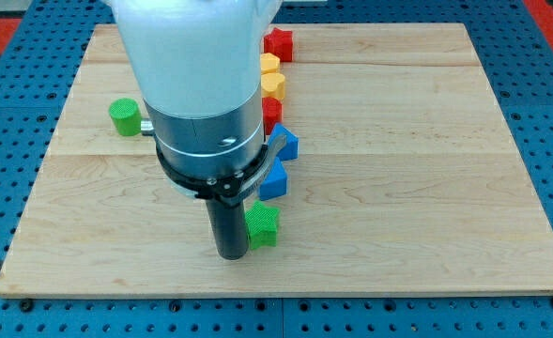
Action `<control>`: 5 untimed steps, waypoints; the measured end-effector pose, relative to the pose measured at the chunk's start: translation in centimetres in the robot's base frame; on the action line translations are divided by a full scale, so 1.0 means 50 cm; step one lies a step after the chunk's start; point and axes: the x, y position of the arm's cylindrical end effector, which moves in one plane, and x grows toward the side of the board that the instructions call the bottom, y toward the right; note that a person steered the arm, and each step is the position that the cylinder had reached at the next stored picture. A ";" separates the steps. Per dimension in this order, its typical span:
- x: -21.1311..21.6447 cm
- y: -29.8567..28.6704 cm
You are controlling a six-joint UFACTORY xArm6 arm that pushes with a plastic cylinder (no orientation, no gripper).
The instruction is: Move the green circle towards the top left
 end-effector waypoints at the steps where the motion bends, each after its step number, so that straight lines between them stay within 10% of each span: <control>1: -0.021 0.041; 5: -0.017 -0.283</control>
